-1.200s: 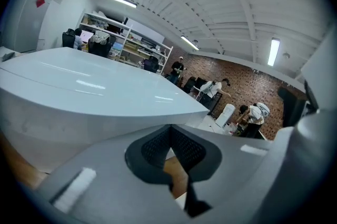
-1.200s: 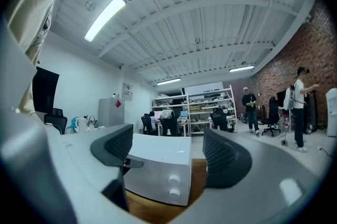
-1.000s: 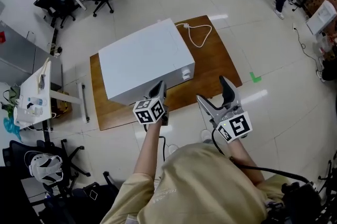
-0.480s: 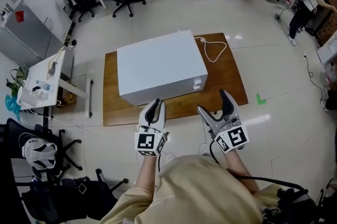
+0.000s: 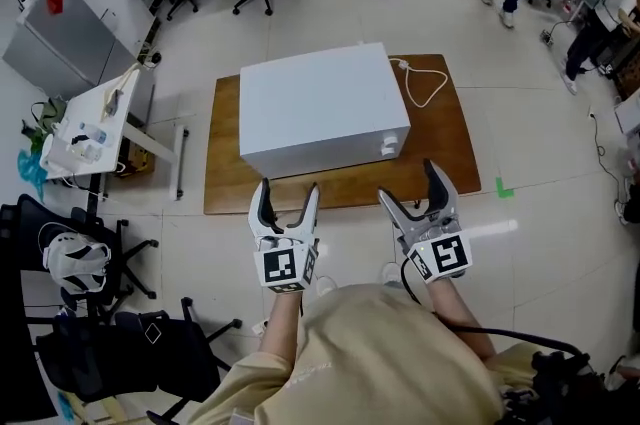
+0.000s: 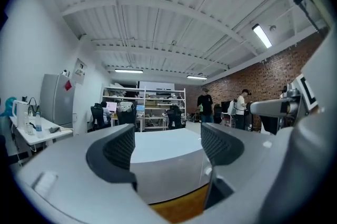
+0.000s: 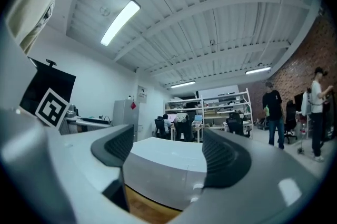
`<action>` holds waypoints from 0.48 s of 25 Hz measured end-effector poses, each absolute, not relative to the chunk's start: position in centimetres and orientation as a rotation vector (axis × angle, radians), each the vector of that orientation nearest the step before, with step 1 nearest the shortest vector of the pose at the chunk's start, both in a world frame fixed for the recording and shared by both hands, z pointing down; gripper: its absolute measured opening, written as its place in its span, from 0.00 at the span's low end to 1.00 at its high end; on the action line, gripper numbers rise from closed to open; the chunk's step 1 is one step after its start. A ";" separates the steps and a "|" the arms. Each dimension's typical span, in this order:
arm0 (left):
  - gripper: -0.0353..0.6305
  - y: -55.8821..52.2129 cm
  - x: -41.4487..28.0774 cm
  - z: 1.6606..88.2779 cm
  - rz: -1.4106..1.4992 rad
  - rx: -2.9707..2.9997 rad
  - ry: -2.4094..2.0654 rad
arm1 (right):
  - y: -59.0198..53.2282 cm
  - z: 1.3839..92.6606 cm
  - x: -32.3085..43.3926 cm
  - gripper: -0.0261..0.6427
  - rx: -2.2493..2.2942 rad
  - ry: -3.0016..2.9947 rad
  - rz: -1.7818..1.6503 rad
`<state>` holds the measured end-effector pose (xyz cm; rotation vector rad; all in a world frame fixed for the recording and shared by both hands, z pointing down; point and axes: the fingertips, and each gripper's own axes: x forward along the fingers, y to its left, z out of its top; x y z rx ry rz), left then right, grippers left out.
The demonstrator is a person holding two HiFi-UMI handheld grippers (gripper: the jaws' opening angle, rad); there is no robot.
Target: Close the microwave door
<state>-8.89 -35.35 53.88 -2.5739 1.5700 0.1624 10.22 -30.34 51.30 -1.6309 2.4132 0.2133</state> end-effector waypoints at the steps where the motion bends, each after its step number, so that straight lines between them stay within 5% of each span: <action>1: 0.61 -35.1 -9.1 53.6 0.171 -2.568 1.571 | -30.3 51.4 10.1 0.62 -1.643 2.419 0.221; 12: 0.61 -33.8 -8.8 51.6 0.258 -2.575 1.561 | -30.1 52.1 9.5 0.60 -1.675 2.454 0.211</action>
